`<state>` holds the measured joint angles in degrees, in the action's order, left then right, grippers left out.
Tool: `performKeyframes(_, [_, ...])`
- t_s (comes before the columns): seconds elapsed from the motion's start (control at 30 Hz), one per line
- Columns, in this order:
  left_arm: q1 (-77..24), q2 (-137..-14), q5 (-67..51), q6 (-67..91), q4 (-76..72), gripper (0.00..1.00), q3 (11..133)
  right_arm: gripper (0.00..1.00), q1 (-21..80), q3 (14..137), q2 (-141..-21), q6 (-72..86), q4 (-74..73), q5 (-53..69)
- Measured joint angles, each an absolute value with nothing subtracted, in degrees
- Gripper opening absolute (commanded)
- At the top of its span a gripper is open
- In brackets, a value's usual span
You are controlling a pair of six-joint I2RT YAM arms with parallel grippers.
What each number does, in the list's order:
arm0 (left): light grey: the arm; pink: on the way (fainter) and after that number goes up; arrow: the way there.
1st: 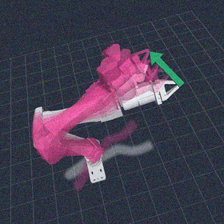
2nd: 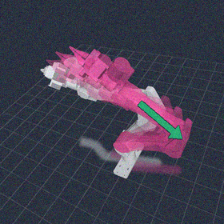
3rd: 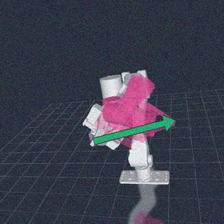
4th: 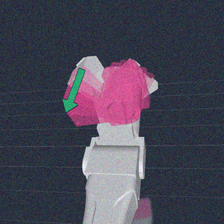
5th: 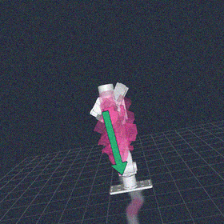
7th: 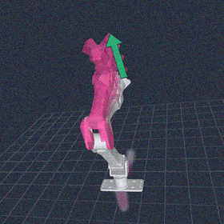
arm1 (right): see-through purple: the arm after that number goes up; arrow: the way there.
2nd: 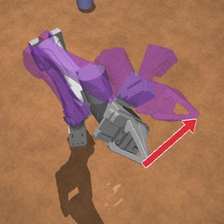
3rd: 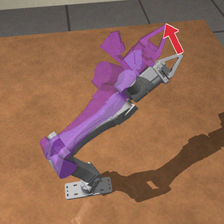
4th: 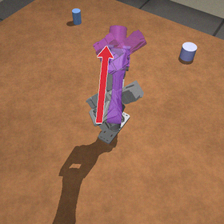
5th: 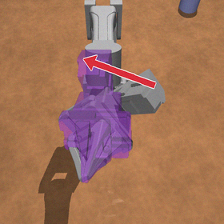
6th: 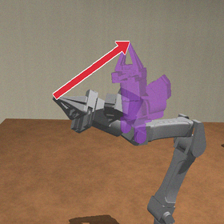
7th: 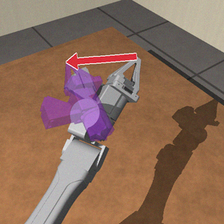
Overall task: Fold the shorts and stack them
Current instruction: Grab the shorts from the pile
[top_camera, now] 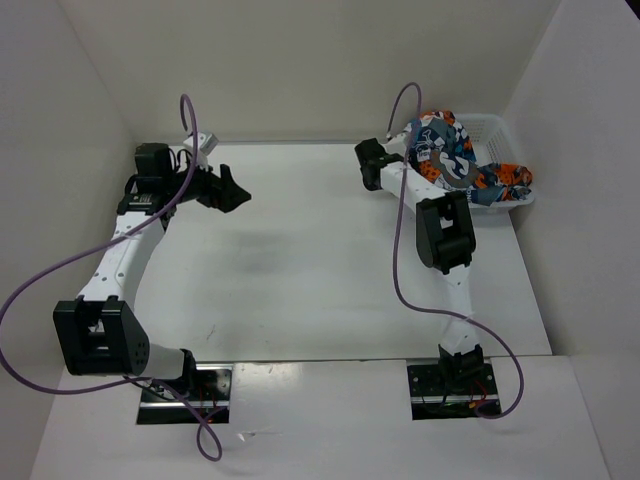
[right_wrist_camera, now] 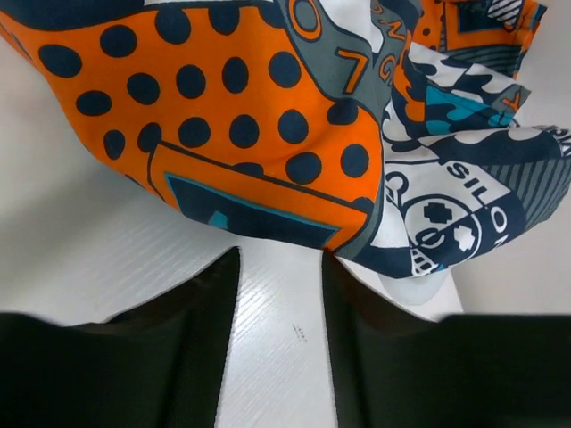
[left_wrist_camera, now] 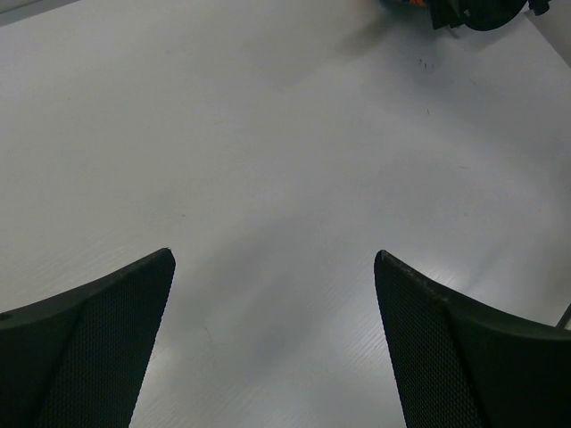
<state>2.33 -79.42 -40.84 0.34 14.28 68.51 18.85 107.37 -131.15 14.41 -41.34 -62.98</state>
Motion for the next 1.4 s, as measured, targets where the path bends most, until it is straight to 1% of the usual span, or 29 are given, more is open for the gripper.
performKeyframes(0.03, [2.4,-79.4,-40.8,0.3,14.3,0.99,68.5,0.32,18.9,107.5,-131.3,14.5,-41.4,-63.1])
performKeyframes(0.13, [2.6,-79.4,-40.8,0.3,14.3,0.99,68.5,0.18,18.8,107.7,-131.4,14.5,-41.3,-63.4])
performKeyframes(0.17, [2.6,-79.4,-40.8,0.3,14.3,0.99,68.5,0.09,18.8,108.0,-131.4,14.7,-41.5,-63.4])
performKeyframes(0.23, [2.6,-79.4,-40.8,0.3,14.4,0.99,68.5,0.01,18.8,108.6,-131.4,15.1,-41.5,-63.4])
performKeyframes(0.5, [2.6,-79.8,-40.9,0.3,14.9,0.99,68.5,0.0,18.8,113.6,-129.7,16.1,-43.0,-60.9])
performKeyframes(0.67, [2.6,-80.6,-40.7,0.3,16.8,0.99,68.5,0.0,19.3,121.3,-126.1,16.1,-45.1,-58.6])
performKeyframes(0.83, [2.6,-80.9,-40.4,0.3,18.2,0.99,68.6,0.0,21.0,134.1,-123.3,16.0,-47.2,-56.7])
performKeyframes(1.0, [2.6,-80.9,-40.3,0.3,19.3,0.99,68.7,0.0,22.2,137.6,-120.1,16.1,-47.8,-54.7])
performKeyframes(1.03, [2.6,-80.9,-40.1,0.3,19.7,0.99,68.7,0.04,22.2,137.6,-119.9,16.1,-48.1,-54.4])
performKeyframes(1.07, [2.6,-80.9,-39.6,0.3,20.4,0.99,68.8,0.17,22.2,137.5,-119.9,16.3,-48.4,-54.0])
performKeyframes(1.1, [2.6,-80.9,-39.2,0.3,21.0,0.99,68.9,0.22,22.2,137.1,-119.9,16.7,-48.7,-53.5])
performKeyframes(1.17, [2.6,-80.9,-38.6,0.3,22.3,0.99,69.3,0.4,22.2,135.7,-120.1,16.9,-49.4,-52.7])
performKeyframes(1.2, [2.6,-80.9,-38.5,0.3,22.8,0.99,69.6,0.47,22.2,134.5,-120.1,16.8,-49.4,-52.3])
performKeyframes(1.27, [2.6,-80.9,-38.7,0.3,23.4,0.99,69.8,0.53,22.2,131.7,-120.2,16.5,-49.5,-51.5])
performKeyframes(1.3, [2.6,-80.9,-38.9,0.3,23.7,0.99,69.9,0.66,22.1,130.2,-120.3,16.3,-49.6,-51.0])
performKeyframes(1.37, [2.6,-80.9,-39.7,0.3,24.0,0.99,69.9,0.76,21.8,127.1,-120.4,15.9,-49.4,-49.6])
performKeyframes(1.4, [2.6,-80.9,-40.2,0.3,24.0,0.99,69.9,0.78,21.6,125.6,-120.4,15.6,-49.5,-48.9])
